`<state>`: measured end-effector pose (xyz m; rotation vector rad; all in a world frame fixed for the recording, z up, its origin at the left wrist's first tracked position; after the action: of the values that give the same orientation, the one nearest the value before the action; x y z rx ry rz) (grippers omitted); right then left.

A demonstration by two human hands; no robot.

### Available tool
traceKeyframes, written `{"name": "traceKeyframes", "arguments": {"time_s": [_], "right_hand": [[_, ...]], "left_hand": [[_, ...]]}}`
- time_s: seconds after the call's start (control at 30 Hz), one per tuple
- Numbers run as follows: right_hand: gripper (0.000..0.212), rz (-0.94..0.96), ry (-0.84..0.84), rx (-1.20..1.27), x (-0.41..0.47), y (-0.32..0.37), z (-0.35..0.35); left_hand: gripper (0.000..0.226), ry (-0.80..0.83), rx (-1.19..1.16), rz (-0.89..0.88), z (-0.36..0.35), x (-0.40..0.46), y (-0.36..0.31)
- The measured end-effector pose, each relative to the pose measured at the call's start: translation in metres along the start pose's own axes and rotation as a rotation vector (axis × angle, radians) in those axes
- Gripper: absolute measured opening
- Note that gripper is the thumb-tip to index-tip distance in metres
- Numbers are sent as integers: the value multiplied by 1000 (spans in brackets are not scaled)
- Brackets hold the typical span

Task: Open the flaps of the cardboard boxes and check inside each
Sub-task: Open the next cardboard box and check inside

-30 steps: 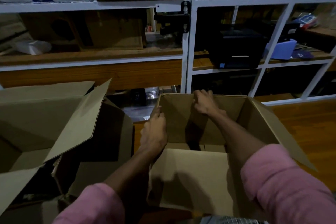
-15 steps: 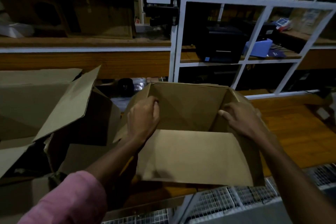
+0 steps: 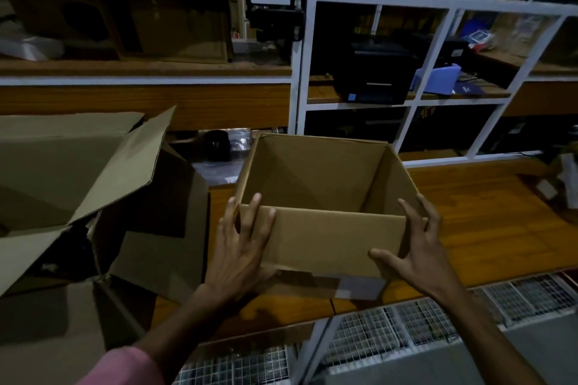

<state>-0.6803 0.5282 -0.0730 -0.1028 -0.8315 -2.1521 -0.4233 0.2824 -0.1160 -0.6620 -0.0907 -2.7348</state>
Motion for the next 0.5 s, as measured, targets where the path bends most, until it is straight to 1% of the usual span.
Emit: {"name": "traceKeyframes", "arguments": {"time_s": [0.1, 0.17, 0.2, 0.27, 0.33, 0.4, 0.5], "right_hand": [[116, 27, 4, -10, -3, -2, -2], [117, 59, -18, -31, -4, -1, -6], [114, 81, -36, -36, -4, 0, -9], [104, 105, -78, -36, -4, 2, -13], [97, 108, -105, -33, -1, 4, -14], [93, 109, -125, -24, 3, 3, -14], [93, 97, -161, -15, 5, 5, -11]], "left_hand": [[143, 30, 32, -40, -4, -2, 3], [153, 40, -6, 0, -4, 2, 8], [155, 39, -26, 31, -3, 6, 11], [155, 45, -54, 76, -1, 17, 14], [147, 53, -58, 85, 1, 24, 14], [142, 56, -57, 91, 4, 25, 11], [145, 24, -85, 72, 11, 24, 9]]}}
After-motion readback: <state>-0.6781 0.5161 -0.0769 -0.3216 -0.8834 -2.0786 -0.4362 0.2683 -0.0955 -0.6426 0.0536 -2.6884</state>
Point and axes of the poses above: each hand's wrist, its own x-axis towards the middle knuckle, its own z-axis out of the back of the hand, y = z × x, the point moved 1 cm from there along x, towards the middle knuckle, and after that the axes turned 5 degrees about -z, right-handed, at the moved point
